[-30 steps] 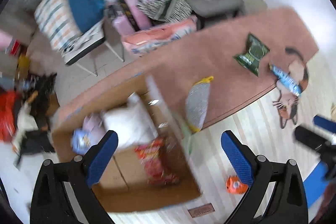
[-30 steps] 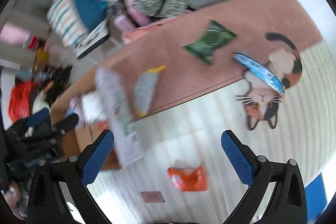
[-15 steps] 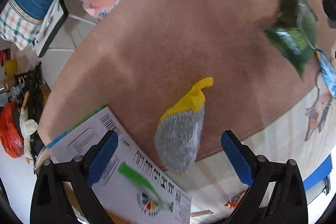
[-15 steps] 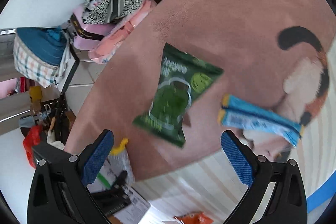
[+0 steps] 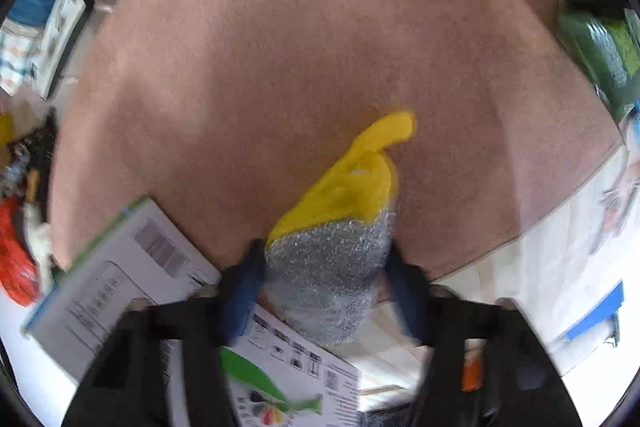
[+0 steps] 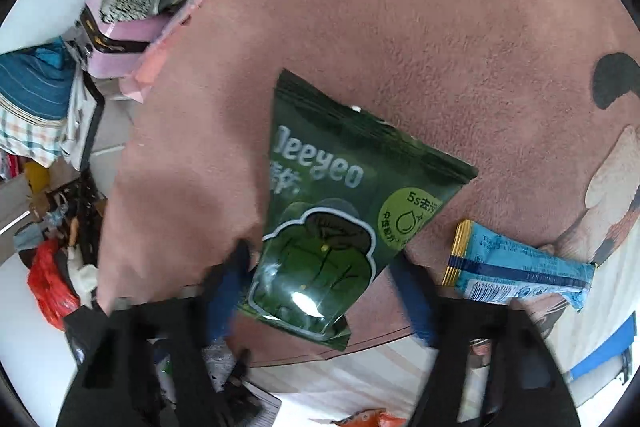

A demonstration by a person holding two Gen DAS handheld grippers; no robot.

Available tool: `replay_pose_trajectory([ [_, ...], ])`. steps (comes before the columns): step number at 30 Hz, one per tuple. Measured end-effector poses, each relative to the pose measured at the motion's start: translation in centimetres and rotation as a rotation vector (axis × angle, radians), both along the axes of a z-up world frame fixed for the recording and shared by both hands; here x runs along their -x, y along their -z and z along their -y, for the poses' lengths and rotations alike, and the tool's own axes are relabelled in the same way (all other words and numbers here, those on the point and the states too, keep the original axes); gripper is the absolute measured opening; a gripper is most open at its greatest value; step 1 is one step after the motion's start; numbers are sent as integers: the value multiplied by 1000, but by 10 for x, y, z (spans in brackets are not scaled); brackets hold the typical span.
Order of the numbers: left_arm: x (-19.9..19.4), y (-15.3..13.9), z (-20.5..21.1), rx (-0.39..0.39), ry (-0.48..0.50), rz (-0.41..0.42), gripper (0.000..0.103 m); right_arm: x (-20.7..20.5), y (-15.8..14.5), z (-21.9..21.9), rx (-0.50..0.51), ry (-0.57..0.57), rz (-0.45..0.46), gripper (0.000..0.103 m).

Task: Organize soft objects
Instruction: 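Grasp the silver scrubber with the left tool while the right tool grasps the green Deeyeo bag, then place both items into the box beside the red bag and release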

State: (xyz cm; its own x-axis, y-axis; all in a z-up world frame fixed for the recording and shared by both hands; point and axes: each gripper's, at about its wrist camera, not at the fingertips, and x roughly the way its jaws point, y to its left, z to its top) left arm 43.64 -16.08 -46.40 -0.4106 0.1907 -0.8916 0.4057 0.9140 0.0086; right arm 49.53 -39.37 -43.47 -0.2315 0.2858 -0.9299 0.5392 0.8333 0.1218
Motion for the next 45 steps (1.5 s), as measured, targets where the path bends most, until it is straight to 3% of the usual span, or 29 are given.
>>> replay_pose_trajectory([
  [2,2,-5,-1,-4,-17,33,49,-2,-2,-3,47,-38,6,38],
  [8,7,-37,-7,54,-90,110,49,8,-27,-18,73,-126,87,34],
  [17,21,-154,-60,241,-301,324,49,56,-131,-95,11,-327,304,34],
  [22,54,-208,-132,312,-389,405,49,106,-188,-170,-34,-445,399,34],
  [26,78,-226,-202,286,-441,453,49,158,-208,-240,-98,-532,424,34],
  [29,97,-224,-262,254,-510,460,49,183,-202,-299,-136,-597,416,34],
  [34,127,-192,-339,217,-620,388,49,203,-173,-392,-129,-694,381,34],
  [40,129,-124,-369,240,-679,230,49,212,-127,-455,-75,-763,319,34],
  [45,137,-85,-371,244,-684,135,49,215,-92,-468,-43,-787,255,34],
])
